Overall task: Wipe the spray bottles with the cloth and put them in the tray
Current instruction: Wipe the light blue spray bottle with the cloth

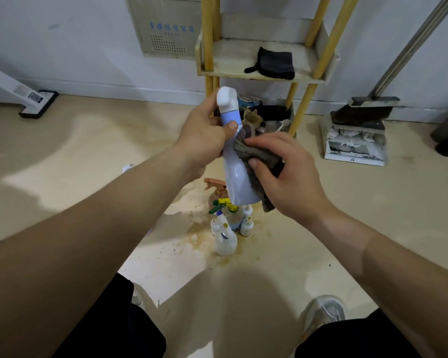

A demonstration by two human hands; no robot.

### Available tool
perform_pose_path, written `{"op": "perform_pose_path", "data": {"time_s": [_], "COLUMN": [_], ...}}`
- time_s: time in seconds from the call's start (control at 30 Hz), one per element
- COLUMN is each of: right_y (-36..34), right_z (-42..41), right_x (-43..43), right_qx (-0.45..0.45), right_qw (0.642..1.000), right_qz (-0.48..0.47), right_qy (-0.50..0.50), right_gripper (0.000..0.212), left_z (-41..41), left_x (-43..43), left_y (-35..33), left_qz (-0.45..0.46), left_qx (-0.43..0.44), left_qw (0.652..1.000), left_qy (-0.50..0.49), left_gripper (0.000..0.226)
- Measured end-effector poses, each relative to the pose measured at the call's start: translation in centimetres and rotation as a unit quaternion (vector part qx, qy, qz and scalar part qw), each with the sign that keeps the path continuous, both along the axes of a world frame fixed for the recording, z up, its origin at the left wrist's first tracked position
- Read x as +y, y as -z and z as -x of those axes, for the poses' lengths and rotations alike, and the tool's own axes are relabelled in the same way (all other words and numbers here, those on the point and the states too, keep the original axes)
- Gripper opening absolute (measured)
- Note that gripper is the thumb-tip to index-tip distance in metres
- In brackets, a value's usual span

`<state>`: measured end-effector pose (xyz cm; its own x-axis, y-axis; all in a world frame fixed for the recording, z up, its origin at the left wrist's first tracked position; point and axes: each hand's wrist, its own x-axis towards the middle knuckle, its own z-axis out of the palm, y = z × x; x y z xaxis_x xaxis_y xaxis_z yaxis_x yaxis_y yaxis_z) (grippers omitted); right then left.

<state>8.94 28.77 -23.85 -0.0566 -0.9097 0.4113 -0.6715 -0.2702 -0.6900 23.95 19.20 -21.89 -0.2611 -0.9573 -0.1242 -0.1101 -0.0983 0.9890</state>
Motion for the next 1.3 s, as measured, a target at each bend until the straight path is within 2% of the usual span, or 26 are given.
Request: {"op": "perform_pose_path", "data": {"time_s": [0.1,0.3,0.47,0.6,0.7,0.87,0.93,1.0,1.07,1.17,1.3], "right_y": [0.7,1.9,0.2,-0.5,0.0,1.5,1.6,1.3,1.0,1.0,1.4], "right_z": [0.0,1.4,1.3,0.8,0.7,1.0,0.7,0.5,0.3,0.2,0.3], "right_x": [0.0,-0.4,-0.9,-0.6,-0.5,-0.9,-0.9,-0.8,-0.7,-0.6,-0.7], "right_qx": [-0.003,-0.019,-0.109,-0.145,-0.149,-0.085,-0.122,-0.177,-0.210,-0.210,-0.214], "right_qw": [1.000,0.990,0.989,0.986,0.986,0.982,0.975,0.967,0.962,0.962,0.964], "right_qz": [-0.002,-0.129,-0.064,-0.011,-0.025,-0.162,-0.183,-0.183,-0.176,-0.170,-0.158], "right_qy": [0.014,0.057,0.075,0.083,0.067,0.046,0.037,0.022,-0.017,-0.038,-0.008], "right_gripper": [0.033,0.028,0.025,0.024,0.023,0.015,0.015,0.016,0.028,0.039,0.034], "left_z": [-0.2,-0.9,-0.2,0.1,-0.1,-0.4,-0.4,-0.4,-0.3,0.1,0.3], "left_x": [-0.1,-0.2,1.1,1.3,1.1,1.1,1.1,1.3,1.5,2.1,2.3], "left_y": [-0.3,-0.5,0.0,0.5,0.5,0.6,0.3,-0.1,-0.5,-0.4,0.2], "left_qz": [0.000,0.018,0.020,0.010,0.021,0.021,0.019,0.020,0.026,0.037,0.048], "left_qx": [0.015,-0.006,-0.005,0.007,0.003,-0.022,-0.021,-0.014,-0.008,-0.009,-0.026], "left_qw": [1.000,0.999,0.993,0.989,0.992,0.997,0.998,0.998,0.997,0.996,0.996], "left_qy": [-0.004,0.041,0.117,0.145,0.123,0.070,0.061,0.060,0.067,0.075,0.075], "left_gripper": [0.061,0.060,0.059,0.047,0.044,0.052,0.054,0.054,0.050,0.049,0.055]}}
